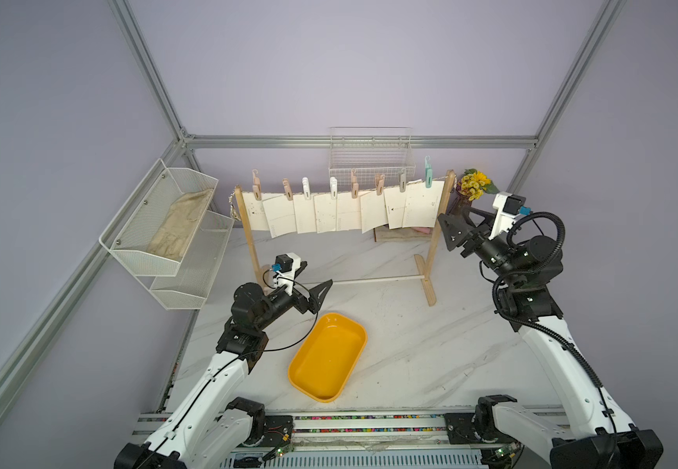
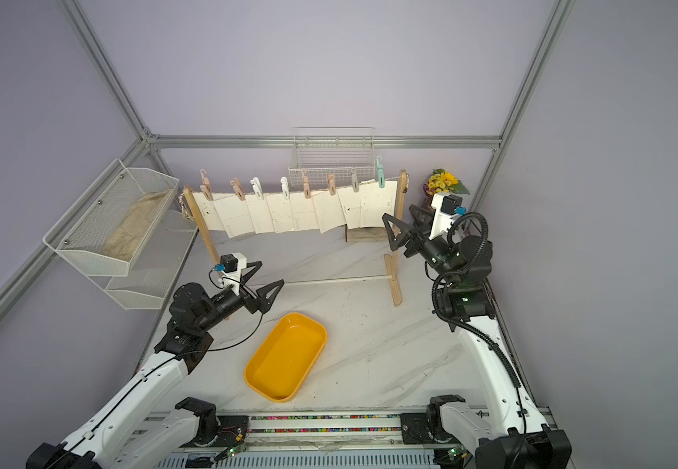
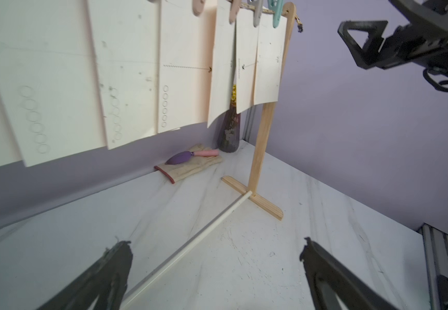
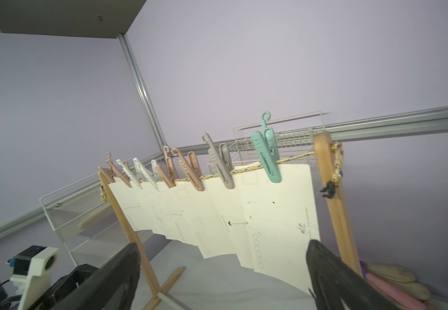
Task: Remove the postcards from the strings
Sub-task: Adjust the clothesline at the center of the board.
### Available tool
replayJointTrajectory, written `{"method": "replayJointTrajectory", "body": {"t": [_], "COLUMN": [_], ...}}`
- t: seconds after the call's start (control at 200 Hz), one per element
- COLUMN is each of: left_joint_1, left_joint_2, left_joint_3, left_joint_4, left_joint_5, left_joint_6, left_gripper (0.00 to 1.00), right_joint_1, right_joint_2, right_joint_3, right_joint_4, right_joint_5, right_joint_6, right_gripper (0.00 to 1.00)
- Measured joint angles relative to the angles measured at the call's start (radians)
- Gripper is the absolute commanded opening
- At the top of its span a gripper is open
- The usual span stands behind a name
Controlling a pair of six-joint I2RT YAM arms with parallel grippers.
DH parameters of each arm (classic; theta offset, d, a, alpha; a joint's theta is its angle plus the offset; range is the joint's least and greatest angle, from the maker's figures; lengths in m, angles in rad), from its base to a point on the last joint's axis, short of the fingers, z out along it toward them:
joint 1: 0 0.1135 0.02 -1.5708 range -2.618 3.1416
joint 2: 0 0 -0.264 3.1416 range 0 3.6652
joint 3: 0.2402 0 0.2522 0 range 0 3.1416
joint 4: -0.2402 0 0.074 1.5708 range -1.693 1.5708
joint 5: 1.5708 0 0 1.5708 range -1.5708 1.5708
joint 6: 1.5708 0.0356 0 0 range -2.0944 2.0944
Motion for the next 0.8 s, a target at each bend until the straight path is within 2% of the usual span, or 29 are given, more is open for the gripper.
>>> {"method": "replayJointTrajectory", "body": {"t": [0.145, 0.405, 0.615, 0.8], "left_joint_1": [-0.114, -0.305, -0.37, -0.381], "left_joint_2": [0.116, 0.352, 0.578, 0.742], "left_joint_3": [0.1, 0.36, 0.612, 0.774], "left_joint_4": [-0.017, -0.02, -0.006, 0.011], "left_joint_5": [0.001, -0.001, -0.011, -0.029], "left_joint_6": [0.056, 0.151, 0.179, 0.181], "left_gripper": [1.0, 1.0, 1.0, 1.0], "right_joint_1": [0.0, 0.0, 0.0, -0.002], "right_joint_2": [0.055, 0.176, 0.336, 0.527], "right_joint_3": [0.117, 0.348, 0.638, 0.941], "right_joint_4": [-0.021, -0.121, -0.225, -0.426], "right_joint_5": [-0.101, -0.1, -0.089, -0.12], "right_joint_6": [0.003, -0.003, -0.035, -0.174], "right_gripper": [0.97, 0.97, 0.97, 0.95]}}
